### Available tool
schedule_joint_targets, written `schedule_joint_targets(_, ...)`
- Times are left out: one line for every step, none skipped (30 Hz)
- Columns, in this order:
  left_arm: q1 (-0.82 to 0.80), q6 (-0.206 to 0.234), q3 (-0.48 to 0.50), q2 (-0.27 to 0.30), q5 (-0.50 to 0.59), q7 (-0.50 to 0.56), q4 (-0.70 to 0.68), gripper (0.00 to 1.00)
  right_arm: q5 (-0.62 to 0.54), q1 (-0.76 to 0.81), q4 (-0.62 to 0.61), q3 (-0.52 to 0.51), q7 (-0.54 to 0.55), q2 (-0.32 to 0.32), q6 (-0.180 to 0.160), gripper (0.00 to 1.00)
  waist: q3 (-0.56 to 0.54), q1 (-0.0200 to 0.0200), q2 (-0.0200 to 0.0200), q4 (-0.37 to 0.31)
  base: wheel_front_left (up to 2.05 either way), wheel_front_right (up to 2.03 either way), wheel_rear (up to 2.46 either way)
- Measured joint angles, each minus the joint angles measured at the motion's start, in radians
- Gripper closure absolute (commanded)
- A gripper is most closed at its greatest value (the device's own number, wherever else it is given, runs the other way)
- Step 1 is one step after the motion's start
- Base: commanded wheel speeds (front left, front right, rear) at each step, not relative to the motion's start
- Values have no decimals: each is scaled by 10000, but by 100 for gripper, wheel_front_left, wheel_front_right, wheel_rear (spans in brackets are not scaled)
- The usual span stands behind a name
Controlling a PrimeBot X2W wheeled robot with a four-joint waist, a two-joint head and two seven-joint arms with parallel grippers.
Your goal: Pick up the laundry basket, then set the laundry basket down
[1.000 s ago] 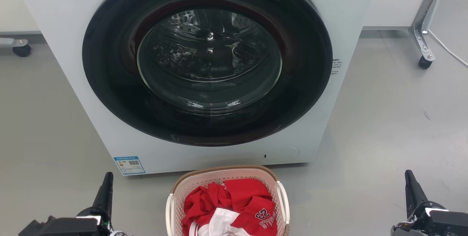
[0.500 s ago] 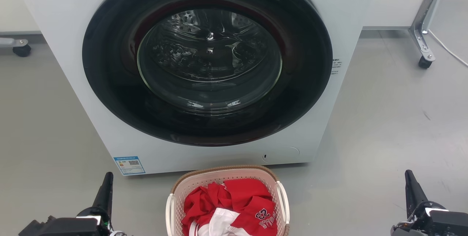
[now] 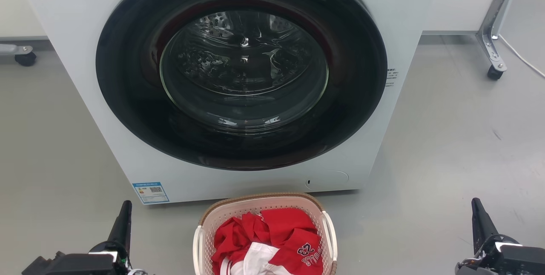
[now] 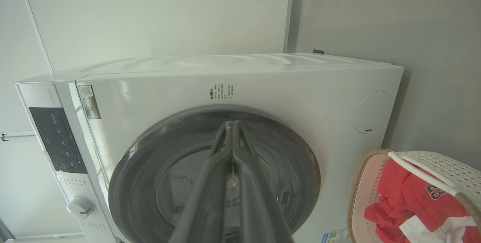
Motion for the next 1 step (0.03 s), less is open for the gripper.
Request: schedule_joint_targets(0,0,0,0,0,0,0,100,0,0,0,0,0,0,0,100,0,0,0,0,0,0,0)
